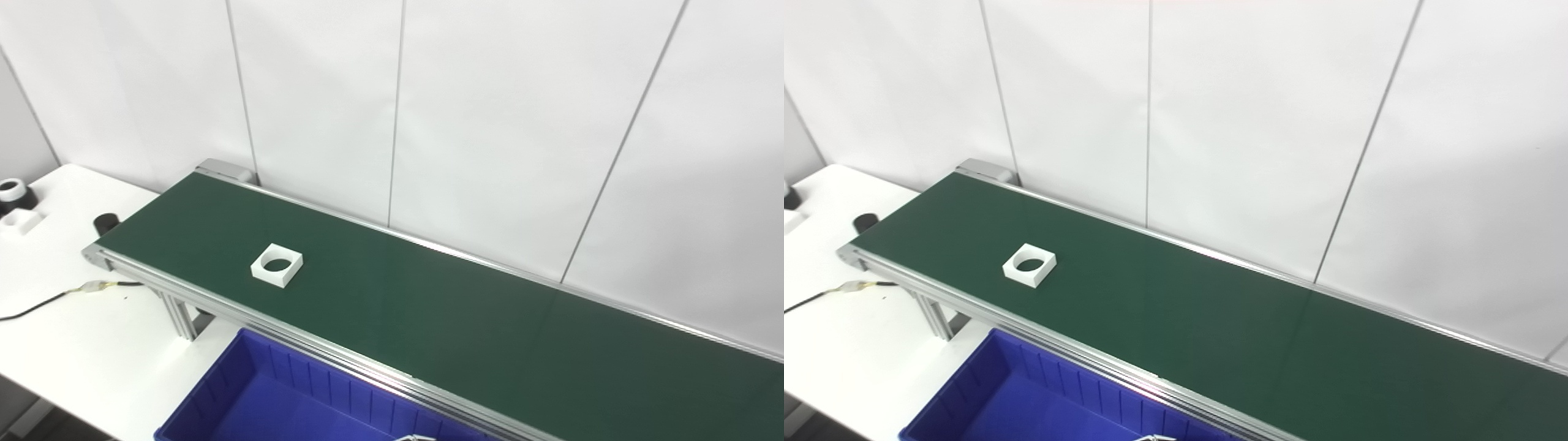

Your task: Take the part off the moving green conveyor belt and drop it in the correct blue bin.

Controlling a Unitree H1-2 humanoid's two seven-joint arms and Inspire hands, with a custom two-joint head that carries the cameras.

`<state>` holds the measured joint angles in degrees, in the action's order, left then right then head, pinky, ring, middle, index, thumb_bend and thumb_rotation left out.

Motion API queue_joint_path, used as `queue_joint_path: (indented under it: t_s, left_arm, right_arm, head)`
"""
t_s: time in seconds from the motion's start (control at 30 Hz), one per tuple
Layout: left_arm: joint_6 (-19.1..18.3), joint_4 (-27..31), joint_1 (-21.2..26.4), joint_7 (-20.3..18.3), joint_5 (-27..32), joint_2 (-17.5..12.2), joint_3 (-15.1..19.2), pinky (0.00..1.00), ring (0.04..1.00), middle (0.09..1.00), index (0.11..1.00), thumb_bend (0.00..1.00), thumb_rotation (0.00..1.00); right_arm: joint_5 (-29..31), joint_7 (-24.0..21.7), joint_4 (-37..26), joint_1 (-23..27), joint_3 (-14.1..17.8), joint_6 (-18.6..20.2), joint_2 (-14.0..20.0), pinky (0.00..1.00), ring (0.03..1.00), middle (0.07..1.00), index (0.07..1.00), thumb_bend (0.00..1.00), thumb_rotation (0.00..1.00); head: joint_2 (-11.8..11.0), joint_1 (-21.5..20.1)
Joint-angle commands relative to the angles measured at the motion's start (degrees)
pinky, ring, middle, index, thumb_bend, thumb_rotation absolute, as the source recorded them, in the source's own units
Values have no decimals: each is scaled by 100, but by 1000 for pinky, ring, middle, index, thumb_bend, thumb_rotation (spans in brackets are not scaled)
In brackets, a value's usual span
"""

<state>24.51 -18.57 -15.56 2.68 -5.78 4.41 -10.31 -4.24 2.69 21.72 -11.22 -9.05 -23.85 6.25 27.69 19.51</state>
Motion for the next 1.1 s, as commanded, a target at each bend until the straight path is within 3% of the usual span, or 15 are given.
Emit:
queue_joint_path:
  t_s: [0.0, 1.07]
  left_arm:
    - [237, 166, 18, 7, 32, 6, -15, 726, 705, 716, 676, 830, 0]
    - [222, 270, 30, -92, 108, -22, 68, 742, 723, 727, 688, 761, 0]
  right_arm:
    - [-12, 60, -201, 23, -5, -307, -16, 677, 757, 815, 823, 588, 0]
    - [-207, 341, -207, 80, -175, -307, -40, 663, 737, 797, 801, 665, 0]
  head:
    - [-6, 50]
    - [171, -518]
